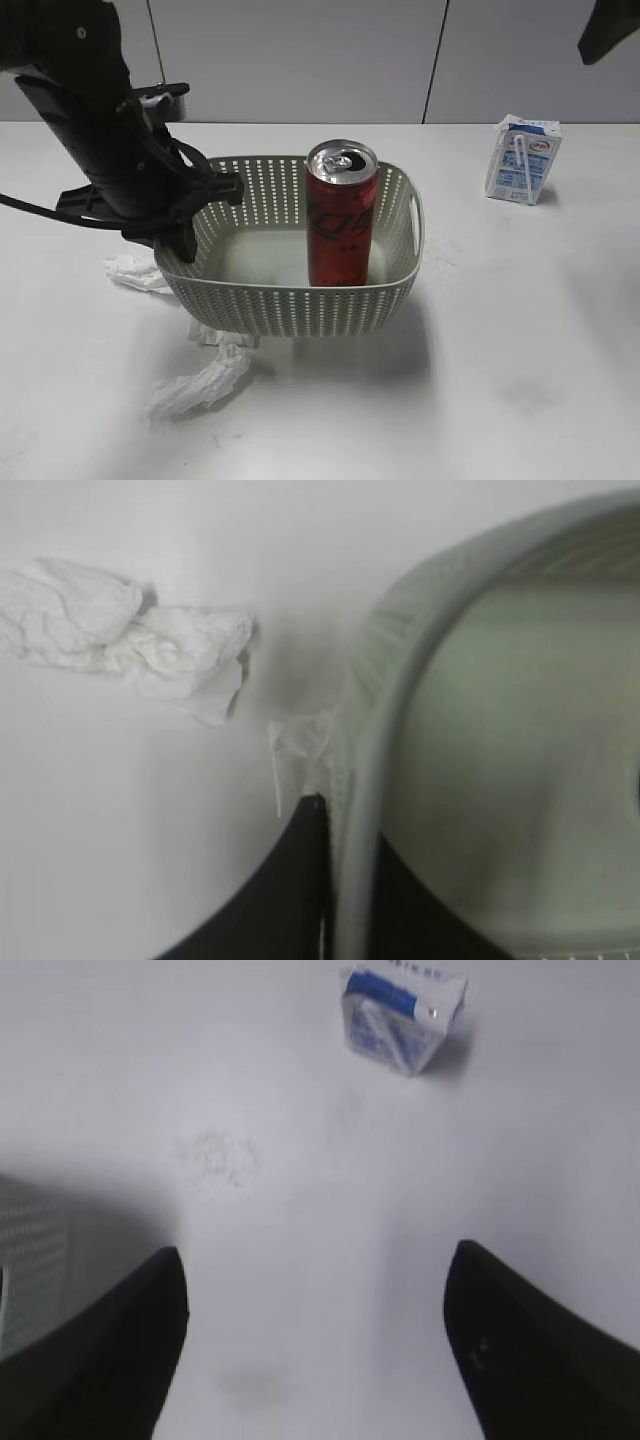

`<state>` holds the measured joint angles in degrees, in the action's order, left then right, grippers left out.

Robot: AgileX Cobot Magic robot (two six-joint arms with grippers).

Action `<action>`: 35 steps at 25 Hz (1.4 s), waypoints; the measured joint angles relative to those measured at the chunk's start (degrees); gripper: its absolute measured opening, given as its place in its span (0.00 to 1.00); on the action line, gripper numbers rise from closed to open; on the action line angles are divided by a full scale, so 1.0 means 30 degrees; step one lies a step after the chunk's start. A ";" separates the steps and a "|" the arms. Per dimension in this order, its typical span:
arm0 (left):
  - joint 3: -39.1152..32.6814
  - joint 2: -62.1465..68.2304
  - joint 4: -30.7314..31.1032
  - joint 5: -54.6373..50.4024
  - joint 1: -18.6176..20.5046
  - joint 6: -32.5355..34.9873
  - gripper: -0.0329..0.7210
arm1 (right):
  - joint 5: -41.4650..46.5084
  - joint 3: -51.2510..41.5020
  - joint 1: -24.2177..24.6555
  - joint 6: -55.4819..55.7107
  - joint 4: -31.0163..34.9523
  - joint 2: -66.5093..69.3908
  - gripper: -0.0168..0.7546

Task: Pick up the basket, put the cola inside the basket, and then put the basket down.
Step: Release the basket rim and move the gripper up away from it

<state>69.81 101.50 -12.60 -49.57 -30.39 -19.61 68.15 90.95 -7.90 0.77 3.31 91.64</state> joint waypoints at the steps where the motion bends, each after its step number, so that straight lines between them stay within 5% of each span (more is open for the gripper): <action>1: 0.0179 0.0120 0.0000 0.0000 0.0085 0.0000 0.04 | 0.0000 -0.0876 0.0000 -0.0132 0.0000 -0.0813 0.80; 14: 0.4801 0.4508 -0.0002 0.0078 0.0361 0.0000 0.04 | -0.3389 -1.5045 0.0000 -0.0974 0.0030 -1.5078 0.79; 23: 0.4909 0.5874 -0.0142 0.1333 0.0361 0.0000 0.06 | -0.3808 -2.0050 0.0000 -0.1012 0.0140 -2.3378 0.79; 26: 0.4939 0.6179 -0.0486 0.1494 0.0361 -0.0015 0.17 | -0.4021 -2.1059 0.0000 -0.1013 0.0140 -2.5329 0.79; 32: 0.4939 0.6259 -0.0680 0.1592 0.0382 0.0014 0.60 | -0.4501 -2.2299 0.0000 -0.1026 0.0140 -2.8180 0.79; 35: 0.4939 0.5949 -0.0741 0.1536 0.0533 0.0292 0.74 | -0.4539 -2.2313 0.0000 -0.1026 0.0140 -2.9052 0.79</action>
<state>84.63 119.35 -14.82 -44.97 -28.79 -18.74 54.53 24.01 -7.90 -2.31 3.73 4.48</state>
